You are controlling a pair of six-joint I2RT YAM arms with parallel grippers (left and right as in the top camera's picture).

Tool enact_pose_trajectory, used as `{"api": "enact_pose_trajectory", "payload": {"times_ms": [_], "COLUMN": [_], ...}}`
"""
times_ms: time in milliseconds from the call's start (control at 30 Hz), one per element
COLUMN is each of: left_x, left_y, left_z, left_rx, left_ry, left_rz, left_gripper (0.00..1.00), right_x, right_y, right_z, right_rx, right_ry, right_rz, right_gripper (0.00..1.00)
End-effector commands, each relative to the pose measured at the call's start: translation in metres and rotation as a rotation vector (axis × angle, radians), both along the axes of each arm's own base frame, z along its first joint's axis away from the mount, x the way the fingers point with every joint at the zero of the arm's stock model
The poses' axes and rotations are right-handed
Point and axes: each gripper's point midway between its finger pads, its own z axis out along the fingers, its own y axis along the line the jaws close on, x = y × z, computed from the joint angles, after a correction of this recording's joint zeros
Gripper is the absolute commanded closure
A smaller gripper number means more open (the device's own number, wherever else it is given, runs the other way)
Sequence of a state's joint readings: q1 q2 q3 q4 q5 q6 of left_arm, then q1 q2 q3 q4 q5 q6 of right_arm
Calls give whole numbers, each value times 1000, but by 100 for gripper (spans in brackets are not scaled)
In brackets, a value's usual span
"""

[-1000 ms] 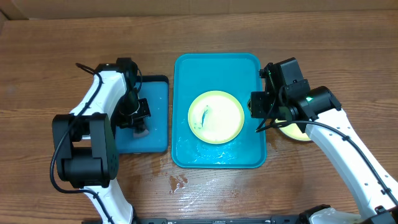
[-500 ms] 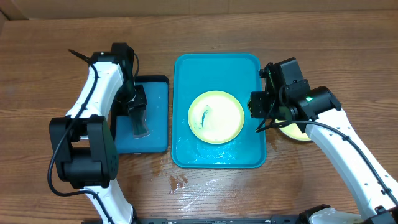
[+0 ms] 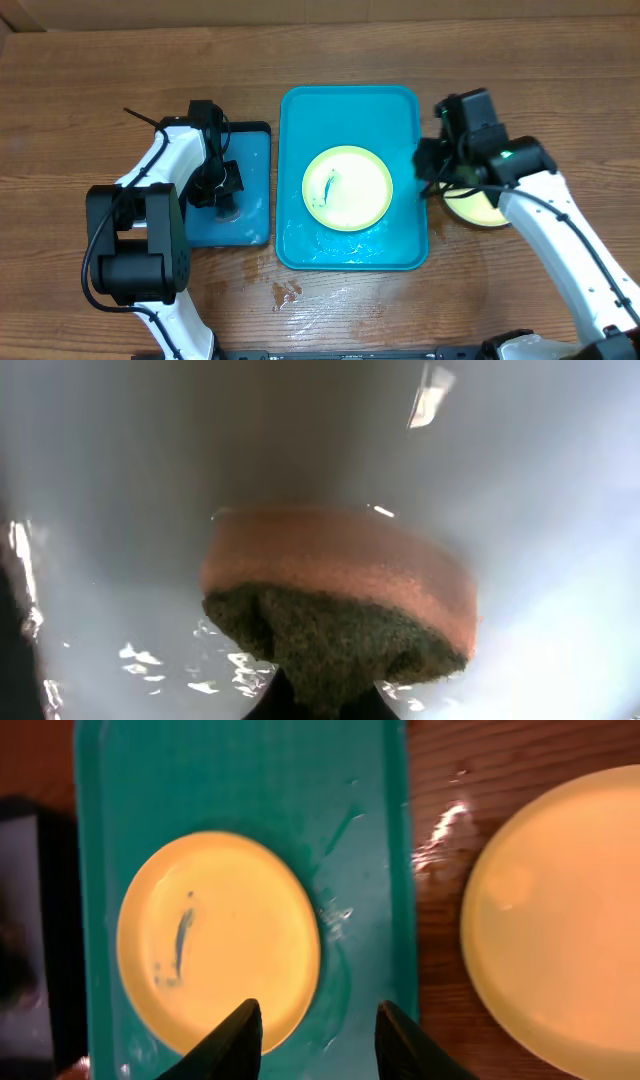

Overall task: Clean dirty plates on tray and stack at the side
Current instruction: 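Pick up the sponge from the dark tray with the left gripper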

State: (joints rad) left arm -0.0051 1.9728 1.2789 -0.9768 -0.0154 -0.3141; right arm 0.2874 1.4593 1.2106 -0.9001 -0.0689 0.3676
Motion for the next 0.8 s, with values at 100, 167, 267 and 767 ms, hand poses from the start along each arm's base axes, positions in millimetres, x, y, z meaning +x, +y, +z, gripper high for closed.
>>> {"api": "enact_pose_trajectory", "payload": {"times_ms": [100, 167, 267, 767], "left_x": [8, 18, 35, 48], "left_y": [-1, -1, -1, -7], "left_z": [27, 47, 86, 230], "left_rx": [-6, -7, -7, -32], "left_ry": [18, -8, -79, -420], "left_rz": [4, -1, -16, -29], "left_gripper": [96, 96, 96, 96], "right_x": [17, 15, 12, 9], "right_y": [-19, -10, 3, 44], "right_z": [-20, -28, -42, -131], "right_rx": [102, 142, 173, 17], "right_ry": [82, 112, 155, 277], "right_rz": [-40, 24, 100, 240], "right_gripper": [62, 66, 66, 63]}}
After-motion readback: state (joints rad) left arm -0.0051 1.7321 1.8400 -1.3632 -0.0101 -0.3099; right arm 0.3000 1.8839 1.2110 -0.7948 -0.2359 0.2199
